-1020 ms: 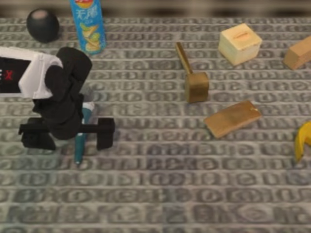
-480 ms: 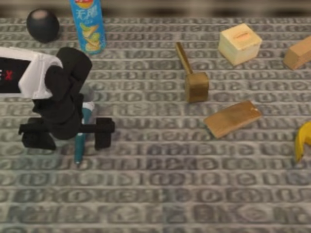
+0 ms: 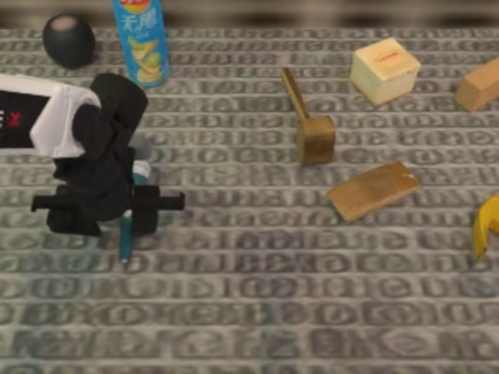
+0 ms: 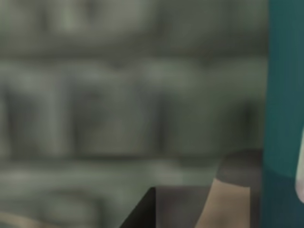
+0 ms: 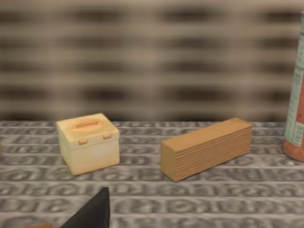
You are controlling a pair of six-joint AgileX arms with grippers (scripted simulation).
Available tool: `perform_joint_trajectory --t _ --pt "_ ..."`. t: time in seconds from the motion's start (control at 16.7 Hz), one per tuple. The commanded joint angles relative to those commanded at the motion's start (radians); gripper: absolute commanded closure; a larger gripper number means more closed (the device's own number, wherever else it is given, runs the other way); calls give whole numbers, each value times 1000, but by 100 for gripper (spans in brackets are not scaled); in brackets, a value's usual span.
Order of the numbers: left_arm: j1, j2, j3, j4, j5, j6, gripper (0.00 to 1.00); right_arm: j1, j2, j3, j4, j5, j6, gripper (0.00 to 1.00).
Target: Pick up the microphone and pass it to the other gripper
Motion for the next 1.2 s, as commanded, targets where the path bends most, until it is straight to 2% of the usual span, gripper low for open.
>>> perform_joint_trajectory --t 0.36,0.42,0.6,0.9,1.2 --pt "0 0 0 0 0 0 100 0 0 0 0 0 0 0" --pt "-1 -66 25 -33 -18 13 100 0 0 0 0 0 0 0" --pt "-2 -71 20 -1 -3 21 100 0 0 0 0 0 0 0" --pt "6 -126 -36 250 105 78 100 0 0 0 0 0 0 0" --pt "21 -221 -149 689 273 165 100 0 0 0 0 0 0 0"
